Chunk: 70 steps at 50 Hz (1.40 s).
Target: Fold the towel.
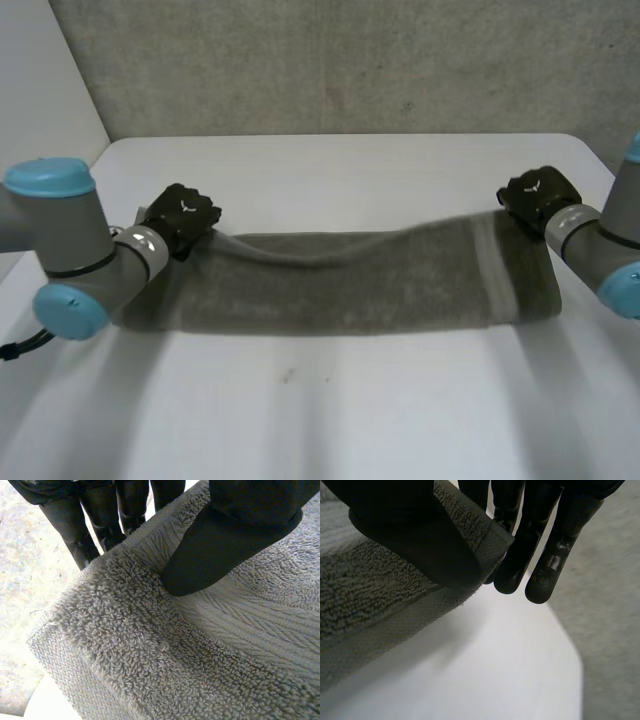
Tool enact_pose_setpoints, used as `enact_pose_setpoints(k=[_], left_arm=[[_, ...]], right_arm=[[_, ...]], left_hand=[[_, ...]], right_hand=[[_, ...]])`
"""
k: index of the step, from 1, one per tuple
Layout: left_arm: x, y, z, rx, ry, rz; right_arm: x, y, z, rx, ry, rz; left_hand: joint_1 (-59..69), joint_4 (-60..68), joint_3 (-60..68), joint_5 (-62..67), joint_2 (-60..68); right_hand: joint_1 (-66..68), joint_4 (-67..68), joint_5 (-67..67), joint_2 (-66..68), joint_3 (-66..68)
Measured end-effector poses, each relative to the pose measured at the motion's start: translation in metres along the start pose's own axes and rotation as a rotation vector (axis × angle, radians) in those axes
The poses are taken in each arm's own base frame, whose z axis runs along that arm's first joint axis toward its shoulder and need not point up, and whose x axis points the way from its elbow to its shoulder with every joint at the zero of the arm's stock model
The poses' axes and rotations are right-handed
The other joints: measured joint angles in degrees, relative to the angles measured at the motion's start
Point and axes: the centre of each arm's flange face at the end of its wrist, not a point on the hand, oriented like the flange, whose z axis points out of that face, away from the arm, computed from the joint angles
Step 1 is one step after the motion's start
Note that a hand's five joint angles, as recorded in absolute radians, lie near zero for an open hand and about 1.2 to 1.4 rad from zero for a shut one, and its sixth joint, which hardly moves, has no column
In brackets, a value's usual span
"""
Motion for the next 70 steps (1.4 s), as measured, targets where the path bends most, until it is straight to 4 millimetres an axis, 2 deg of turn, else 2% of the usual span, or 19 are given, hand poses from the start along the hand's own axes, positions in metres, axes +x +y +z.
enact_pose_setpoints(k=[8,9,11,13,14,16,18,22,25,32,35,38,44,49,59,61,62,66,70], left_arm=[[-0.001,0.005,0.026,0.007,-0.042,-0.01],[-0.001,0.005,0.03,0.007,-0.048,-0.01],[0.0,0.005,0.031,0.008,-0.048,-0.01],[0.003,0.003,0.033,0.013,-0.046,-0.004],[0.004,0.002,0.033,0.015,-0.044,-0.002],[0.006,-0.002,0.032,0.025,-0.041,0.002],[0.006,-0.009,0.029,0.039,-0.042,0.004],[0.001,-0.019,0.024,0.058,-0.052,0.003],[-0.01,-0.039,0.011,0.095,-0.077,-0.015],[-0.028,-0.063,-0.02,0.139,-0.107,-0.123],[-0.032,-0.069,-0.041,0.151,-0.108,-0.241],[-0.031,-0.068,-0.051,0.153,-0.106,-0.303],[-0.025,-0.059,-0.075,0.176,-0.118,-0.471],[-0.023,-0.054,-0.086,0.226,-0.148,-0.539],[-0.022,-0.049,-0.087,0.266,-0.173,-0.551],[-0.02,-0.048,-0.087,0.262,-0.17,-0.549],[-0.02,-0.048,-0.087,0.26,-0.167,-0.549],[-0.017,-0.047,-0.088,0.256,-0.162,-0.549],[-0.015,-0.047,-0.09,0.252,-0.156,-0.548]], right_arm=[[-0.002,0.002,0.027,0.063,0.098,-0.028],[-0.004,0.004,0.032,0.069,0.107,-0.031],[-0.007,0.006,0.036,0.069,0.11,-0.033],[-0.012,0.008,0.039,0.064,0.106,-0.033],[-0.013,0.008,0.04,0.062,0.104,-0.032],[-0.015,0.005,0.039,0.064,0.101,-0.026],[-0.013,-0.002,0.035,0.074,0.104,-0.01],[-0.007,-0.012,0.029,0.093,0.112,0.022],[0.009,-0.032,0.009,0.138,0.119,0.114],[0.02,-0.05,-0.028,0.164,0.045,0.233],[0.019,-0.039,-0.052,0.093,-0.062,0.294],[0.017,-0.032,-0.059,0.056,-0.098,0.315],[0.005,0.011,-0.077,-0.118,-0.195,0.398],[0.0,0.037,-0.073,-0.141,-0.189,0.413],[-0.009,0.066,-0.053,-0.132,-0.18,0.384],[-0.01,0.071,-0.05,-0.139,-0.178,0.368],[-0.009,0.073,-0.049,-0.143,-0.172,0.36],[0.0,0.077,-0.047,-0.156,-0.134,0.34],[0.032,0.082,-0.045,-0.168,0.012,0.286]], left_hand=[[-1.92,-1.92,-3.05,-1.88,-3.02],[-12.51,-12.86,-12.75,-12.58,-12.9],[-13.32,-13.75,-13.63,-13.48,-13.77],[-34.79,-34.72,-34.23,-34.33,-34.56],[-42.38,-43.44,-43.26,-42.15,-43.38],[-45.34,-46.91,-47.09,-45.95,-47.28],[-53.91,-55.75,-55.6,-54.31,-55.67],[-55.35,-57.04,-57.02,-55.8,-57.19],[-57.35,-59.19,-59.1,-57.5,-59.2],[-58.04,-59.95,-59.91,-57.95,-60.05],[-58.09,-60.0,-59.91,-57.96,-60.11],[-58.09,-60.0,-59.91,-57.96,-60.11],[-58.09,-60.0,-59.91,-58.01,-60.11],[-58.29,-60.06,-60.07,-58.01,-60.16],[-58.29,-60.06,-60.07,-58.02,-60.17],[-58.29,-60.06,-60.07,-58.04,-60.19],[-58.29,-60.06,-60.07,-58.03,-60.19],[-58.29,-60.06,-60.07,-58.03,-60.2],[-58.29,-60.06,-60.07,-58.04,-60.2]], right_hand=[[0.0,0.0,0.0,0.0,0.0],[-11.13,-11.64,-10.75,-11.64,-11.63],[-11.13,-11.64,-10.75,-11.64,-11.63],[-11.13,-11.64,-10.75,-11.64,-11.63],[-41.85,-48.39,-46.45,-48.5,-49.04],[-45.63,-55.22,-53.23,-54.1,-55.74],[-45.86,-55.39,-53.59,-54.35,-56.14],[-45.86,-55.39,-53.67,-54.35,-56.14],[-45.86,-55.39,-53.72,-54.35,-56.14],[-45.86,-55.39,-53.73,-54.35,-56.14],[-45.86,-55.39,-53.74,-54.35,-56.14],[-45.86,-55.39,-53.74,-54.35,-56.14],[-45.78,-55.31,-53.71,-54.28,-55.92],[-36.07,-43.75,-42.73,-42.31,-42.9],[-17.95,-22.5,-22.78,-20.64,-21.65],[-8.1,-9.62,-10.57,-7.91,-9.37],[-4.43,-4.19,-5.21,-2.72,-4.23],[-3.24,-1.84,-3.1,-0.86,-2.28],[-3.06,-0.26,-1.87,-0.24,-1.52]])
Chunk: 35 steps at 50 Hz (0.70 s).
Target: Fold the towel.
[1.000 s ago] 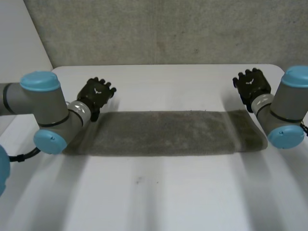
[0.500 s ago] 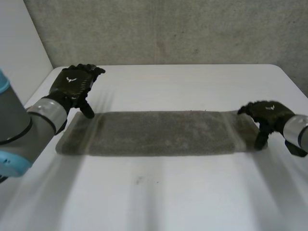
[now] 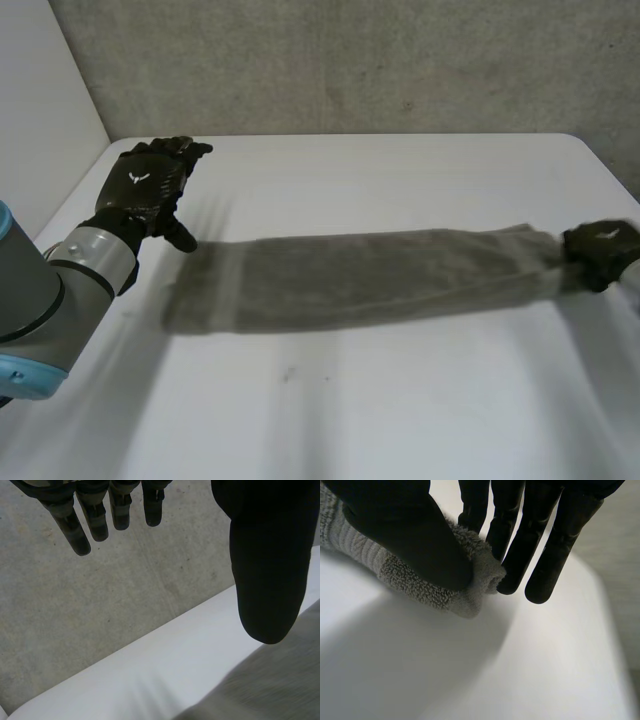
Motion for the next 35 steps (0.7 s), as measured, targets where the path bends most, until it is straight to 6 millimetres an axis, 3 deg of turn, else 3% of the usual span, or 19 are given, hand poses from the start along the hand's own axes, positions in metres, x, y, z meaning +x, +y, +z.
enact_pose_setpoints(k=[1,3,5,8,11,15,16,20,21,24,26,27,28,29,32,35], left_arm=[[0.0,0.0,0.0,0.0,0.0,0.0],[0.0,-0.003,-0.002,0.006,0.0,0.001],[0.0,-0.004,-0.002,0.009,-0.001,0.002],[-0.001,-0.007,-0.003,0.017,-0.003,0.004],[-0.001,-0.008,-0.004,0.021,-0.005,0.005],[-0.001,-0.009,-0.005,0.022,-0.006,0.005],[-0.001,-0.009,-0.006,0.022,-0.005,0.006],[0.0,-0.009,-0.006,0.022,-0.004,0.005],[0.0,-0.009,-0.006,0.022,-0.003,0.005],[0.001,-0.009,-0.006,0.023,-0.002,0.005],[0.001,-0.009,-0.007,0.023,-0.002,0.005],[0.001,-0.01,-0.007,0.024,-0.002,0.005],[0.001,-0.01,-0.007,0.024,-0.002,0.005],[0.001,-0.01,-0.007,0.024,-0.001,0.005],[0.002,-0.01,-0.007,0.025,-0.001,0.005],[0.002,-0.01,-0.007,0.024,0.0,0.005]], right_arm=[[0.0,0.0,0.0,0.0,0.0,0.0],[0.036,-0.012,-0.002,0.027,0.181,-0.082],[0.041,-0.013,-0.003,0.029,0.21,-0.098],[0.068,-0.022,-0.006,0.03,0.341,-0.219],[0.069,-0.03,-0.007,0.042,0.361,-0.272],[0.047,-0.056,-0.007,0.117,0.324,-0.325],[0.021,-0.076,-0.01,0.191,0.27,-0.344],[-0.012,-0.097,-0.015,0.279,0.189,-0.361],[-0.061,-0.119,-0.026,0.395,0.057,-0.388],[-0.109,-0.135,-0.042,0.5,-0.079,-0.416],[-0.14,-0.14,-0.052,0.559,-0.168,-0.434],[-0.173,-0.144,-0.063,0.617,-0.26,-0.453],[-0.173,-0.144,-0.063,0.617,-0.26,-0.453],[-0.215,-0.142,-0.078,0.676,-0.381,-0.475],[-0.245,-0.138,-0.088,0.71,-0.464,-0.49],[-0.292,-0.118,-0.097,0.716,-0.593,-0.514]], left_hand=[[0.0,0.0,0.0,0.0,0.0],[0.0,0.0,0.0,0.0,0.0],[0.0,0.0,0.0,0.0,0.0],[0.0,0.0,0.0,0.0,-0.01],[0.0,0.0,0.0,0.01,-0.01],[0.0,-0.01,0.0,0.0,-0.01],[0.0,-0.06,0.0,0.0,-0.01],[0.0,-0.06,0.0,0.0,-0.01],[0.0,-0.06,0.0,0.0,-0.01],[0.0,-0.06,0.0,0.0,-0.01],[0.0,-0.07,0.0,0.0,-0.02],[0.0,-0.06,0.0,0.0,-0.02],[0.0,-0.06,0.0,0.0,-0.02],[0.0,-0.06,0.0,0.0,-0.03],[0.0,-0.06,0.0,0.0,-0.03],[-0.01,-0.06,0.0,0.01,-0.04]], right_hand=[[0.0,0.0,0.0,0.0,0.0],[0.42,0.01,0.21,0.0,0.0],[0.42,0.01,0.21,0.0,0.0],[0.42,0.01,0.46,0.0,0.0],[0.68,0.01,0.46,0.0,0.0],[0.68,0.02,0.46,0.0,0.43],[0.68,0.02,0.46,0.0,0.64],[0.68,0.03,0.46,0.0,0.93],[0.68,0.06,0.46,0.0,1.2],[0.68,0.14,0.46,0.0,1.22],[0.68,0.2,0.46,0.0,1.25],[0.68,0.21,0.46,0.0,1.25],[0.68,0.21,0.46,0.0,1.25],[0.68,0.21,0.46,0.0,1.25],[0.68,0.22,0.46,0.0,1.25],[0.68,0.22,0.46,0.0,1.25]])
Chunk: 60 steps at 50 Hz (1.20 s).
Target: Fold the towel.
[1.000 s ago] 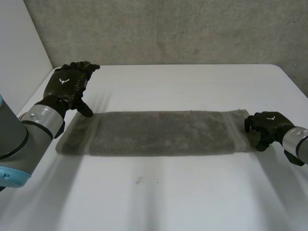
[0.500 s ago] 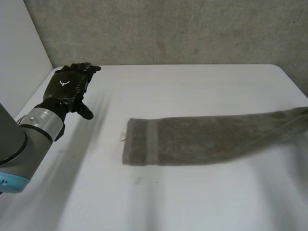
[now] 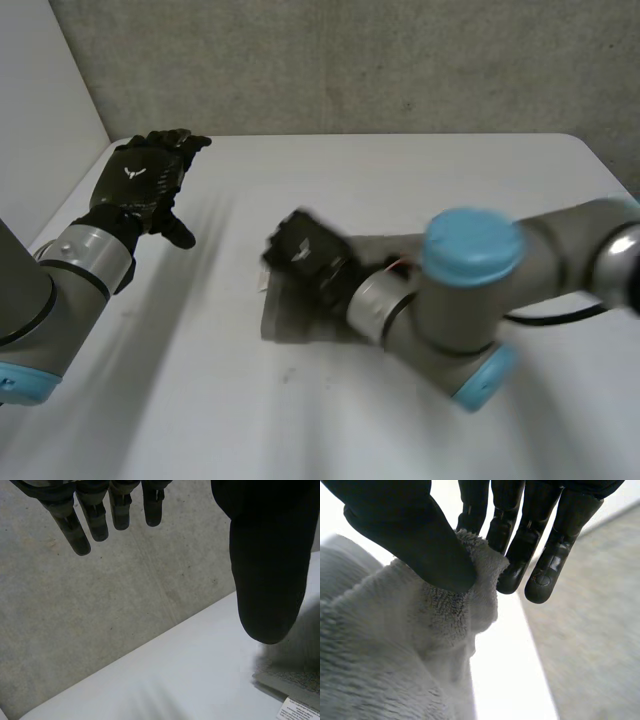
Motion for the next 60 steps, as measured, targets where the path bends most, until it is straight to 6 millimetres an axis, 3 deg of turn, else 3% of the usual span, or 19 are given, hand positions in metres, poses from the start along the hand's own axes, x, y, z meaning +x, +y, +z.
enact_pose_setpoints(k=[1,5,8,9,10,12,16,18,22,25,33,38,41,42,44,46,53,58,60], left_arm=[[0.0,0.0,0.0,0.0,0.0,0.0],[0.001,0.002,0.0,-0.004,0.004,-0.001],[0.002,0.002,0.0,-0.005,0.007,-0.001],[0.004,0.003,0.001,-0.006,0.011,0.0],[0.004,0.003,0.001,-0.006,0.011,0.0],[0.007,0.003,0.002,-0.004,0.023,0.001],[0.014,0.001,0.006,0.006,0.043,0.003],[0.023,-0.002,0.01,0.019,0.067,0.004],[0.037,-0.004,0.014,0.03,0.103,0.004],[0.058,-0.002,0.019,0.034,0.155,0.003],[0.103,0.032,0.028,-0.026,0.263,0.024],[0.113,0.057,0.033,-0.078,0.266,0.093],[0.113,0.069,0.034,-0.102,0.249,0.14],[0.113,0.073,0.035,-0.112,0.24,0.161],[0.112,0.08,0.035,-0.131,0.224,0.194],[0.111,0.087,0.033,-0.15,0.21,0.218],[0.116,0.091,0.017,-0.188,0.223,0.234],[0.119,0.08,0.009,-0.174,0.233,0.233],[0.118,0.069,0.007,-0.151,0.23,0.231]], right_arm=[[0.0,0.0,0.0,0.0,0.0,0.0],[-0.037,0.011,0.009,-0.016,-0.082,0.022],[-0.042,0.014,0.01,-0.025,-0.09,0.033],[-0.039,0.013,0.01,-0.028,-0.083,0.05],[-0.039,0.013,0.01,-0.028,-0.083,0.05],[-0.021,0.005,0.007,-0.024,-0.035,0.108],[0.011,-0.002,-0.003,-0.03,0.044,0.221],[0.044,-0.001,-0.019,-0.05,0.121,0.36],[0.069,0.008,-0.04,-0.092,0.184,0.51],[0.084,0.028,-0.065,-0.181,0.236,0.66],[0.08,0.087,-0.112,-0.417,0.294,0.783],[0.074,0.108,-0.126,-0.485,0.308,0.765],[0.07,0.119,-0.13,-0.508,0.311,0.741],[0.069,0.122,-0.13,-0.512,0.312,0.733],[0.067,0.128,-0.13,-0.52,0.313,0.712],[0.067,0.132,-0.129,-0.521,0.318,0.688],[0.085,0.125,-0.123,-0.475,0.369,0.552],[0.106,0.101,-0.114,-0.399,0.408,0.426],[0.111,0.075,-0.099,-0.324,0.395,0.35]], left_hand=[[0.0,0.0,0.0,0.0,0.0],[0.0,0.0,0.0,-0.02,0.0],[0.0,0.0,0.0,-0.01,0.0],[0.0,0.0,0.0,-0.02,0.0],[0.0,0.0,0.0,-0.02,0.0],[0.0,0.0,0.0,-0.01,0.0],[0.0,0.0,0.0,-0.01,0.0],[0.0,0.0,0.0,-0.01,0.0],[0.0,0.0,0.0,-0.01,0.0],[0.0,0.0,0.0,-0.01,0.0],[0.0,0.0,0.0,-0.01,0.0],[0.0,0.0,0.0,-0.01,0.0],[0.0,0.0,0.0,-0.01,-0.01],[0.0,0.0,0.0,-0.01,-0.01],[0.0,0.0,0.0,-0.02,-0.01],[0.0,0.0,0.0,-0.02,-0.01],[0.0,0.0,0.0,0.0,-0.02],[0.0,0.0,0.0,-0.01,-0.02],[0.0,0.0,0.0,-0.01,-0.02]], right_hand=[[0.0,0.0,0.0,0.0,0.0],[-0.22,-3.26,-1.21,-2.26,-2.93],[-5.56,-8.91,-6.02,-8.64,-8.36],[-26.16,-31.57,-27.73,-30.48,-31.1],[-26.16,-31.57,-27.73,-30.48,-31.1],[-41.45,-51.63,-47.66,-50.68,-51.29],[-43.51,-55.39,-52.19,-54.34,-55.99],[-43.51,-55.39,-52.33,-54.36,-55.99],[-43.51,-55.39,-52.33,-54.36,-55.99],[-43.51,-55.39,-52.35,-54.36,-55.99],[-43.51,-55.39,-52.36,-54.36,-55.99],[-40.17,-51.51,-48.5,-49.77,-51.18],[-33.65,-44.18,-41.61,-42.88,-43.65],[-24.19,-32.71,-30.82,-30.68,-31.71],[-18.65,-26.89,-25.72,-24.06,-26.19],[-5.69,-7.37,-6.79,-6.12,-7.54],[-2.33,-0.22,-0.43,-1.18,-0.16],[-1.8,-0.2,-0.01,-1.18,-0.16],[-1.45,-0.2,0.0,-1.18,-0.16]])
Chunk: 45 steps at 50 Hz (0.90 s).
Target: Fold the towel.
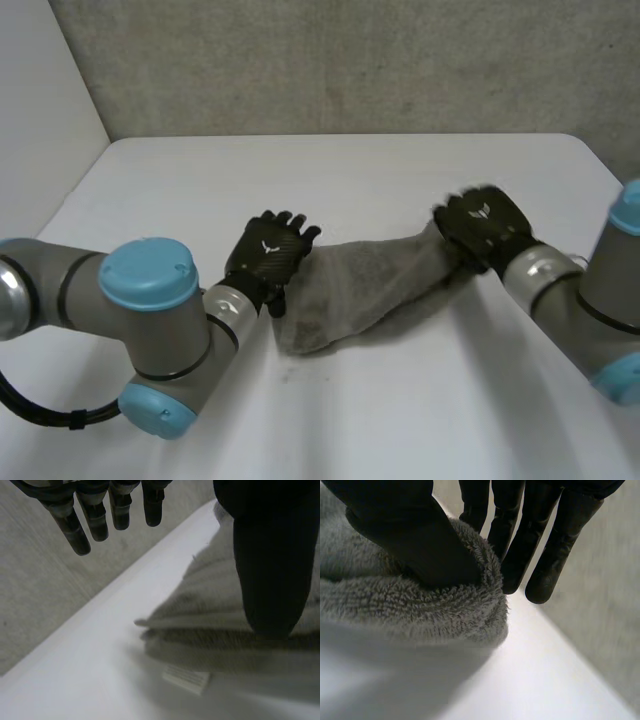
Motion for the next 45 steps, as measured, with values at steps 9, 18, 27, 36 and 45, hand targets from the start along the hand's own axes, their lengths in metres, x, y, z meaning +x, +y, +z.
enact_pose_setpoints(k=[9,18,27,36,45], left_arm=[[-0.039,-0.03,-0.016,0.063,-0.097,-0.007],[-0.081,-0.033,-0.028,0.055,-0.207,-0.038],[-0.089,-0.041,-0.028,0.064,-0.216,-0.108],[-0.064,-0.071,-0.024,0.078,-0.118,-0.215],[-0.028,-0.074,-0.01,0.008,-0.003,-0.374]], right_arm=[[-0.096,-0.06,0.006,0.187,-0.244,-0.221],[-0.198,-0.029,-0.011,0.188,-0.519,-0.51],[-0.181,-0.041,-0.008,0.143,-0.437,-0.394],[-0.09,-0.076,-0.016,0.077,-0.257,0.286],[-0.039,-0.058,-0.017,-0.058,-0.24,0.596]], left_hand=[[0.0,0.0,0.0,0.0,0.0],[0.0,0.0,0.0,0.0,0.0],[0.0,0.0,0.0,0.0,-0.01],[0.0,0.01,0.0,-0.01,-0.01],[0.0,0.0,0.0,0.0,-0.01]], right_hand=[[0.0,0.0,0.27,0.0,0.13],[-3.35,-5.91,-3.96,-5.29,-5.49],[-42.0,-55.22,-51.28,-52.94,-55.45],[-42.05,-55.24,-52.34,-53.09,-55.76],[-42.06,-55.25,-52.37,-53.09,-55.76]])
